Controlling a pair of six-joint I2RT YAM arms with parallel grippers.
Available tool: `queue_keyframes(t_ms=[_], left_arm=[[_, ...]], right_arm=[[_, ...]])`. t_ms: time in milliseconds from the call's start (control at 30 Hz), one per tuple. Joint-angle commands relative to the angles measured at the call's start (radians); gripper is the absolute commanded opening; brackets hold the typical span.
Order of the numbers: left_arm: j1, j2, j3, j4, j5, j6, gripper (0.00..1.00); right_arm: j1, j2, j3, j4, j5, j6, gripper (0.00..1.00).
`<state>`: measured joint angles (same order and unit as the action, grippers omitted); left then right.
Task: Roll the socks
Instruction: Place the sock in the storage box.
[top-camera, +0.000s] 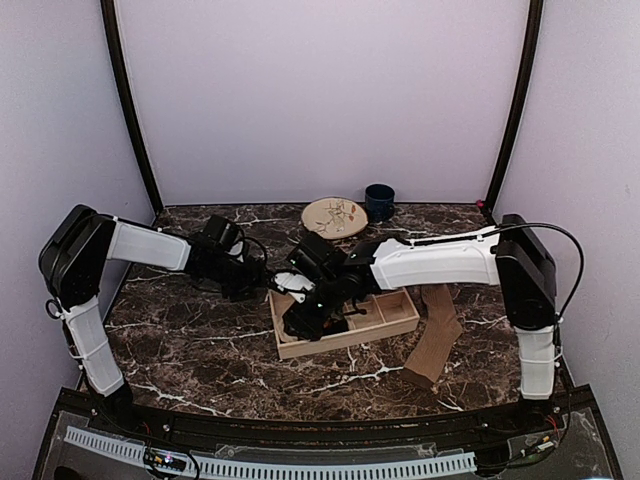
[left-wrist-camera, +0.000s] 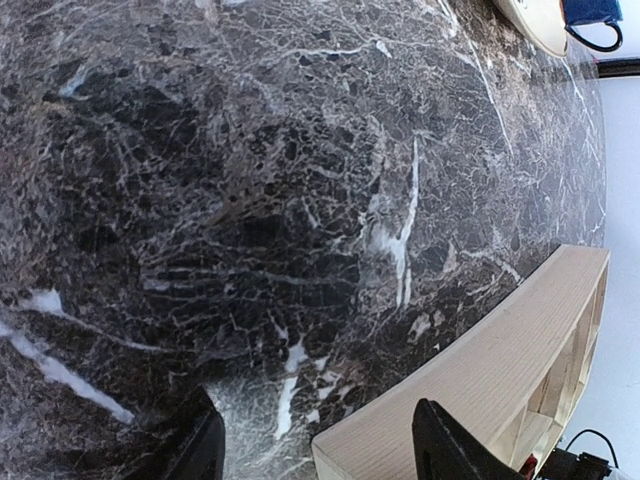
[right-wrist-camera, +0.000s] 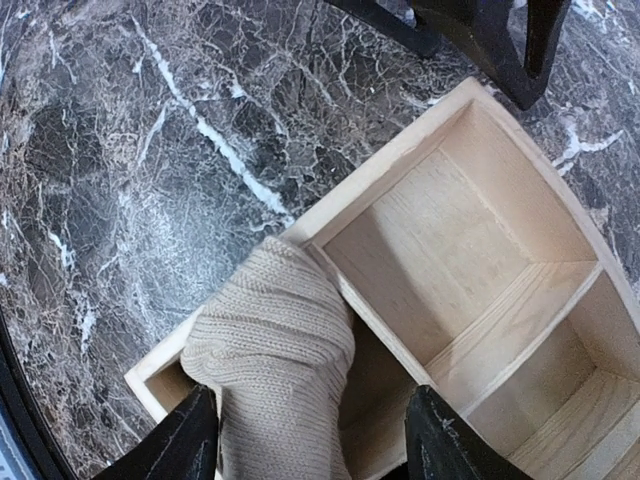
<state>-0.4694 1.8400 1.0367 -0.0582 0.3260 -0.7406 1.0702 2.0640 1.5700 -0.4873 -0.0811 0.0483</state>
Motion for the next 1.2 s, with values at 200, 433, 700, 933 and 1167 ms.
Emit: queue_keyframes(t_ms=[200,433,700,933,1167], left_arm=[[0.002,0.01,0.039,-0.016,0.015,0.012,0.67],[0.004,0.002,0.031,-0.021,0.015,0.015,0.67],[0.003,-0.001,0.023,-0.018,0.025,0.016,0.67],[0.004,-0.007,0.025,-0.023,0.027,0.023,0.67],[0.003,-0.007,0.0,0.004,0.045,0.002,0.67]], right_arm=[[-0.013,-0.089,-0.012,-0.007,0.022,-0.01,0.68],[-0.013,-0.136,-0.041,-0.016,0.041,0.009,0.62],[-0.008,-0.168,-0.091,-0.031,0.029,0.029,0.1],[0.012,-0.158,-0.088,-0.049,0.019,0.032,0.01],[0.019,-0.174,-0.094,-0.071,0.018,0.032,0.0]])
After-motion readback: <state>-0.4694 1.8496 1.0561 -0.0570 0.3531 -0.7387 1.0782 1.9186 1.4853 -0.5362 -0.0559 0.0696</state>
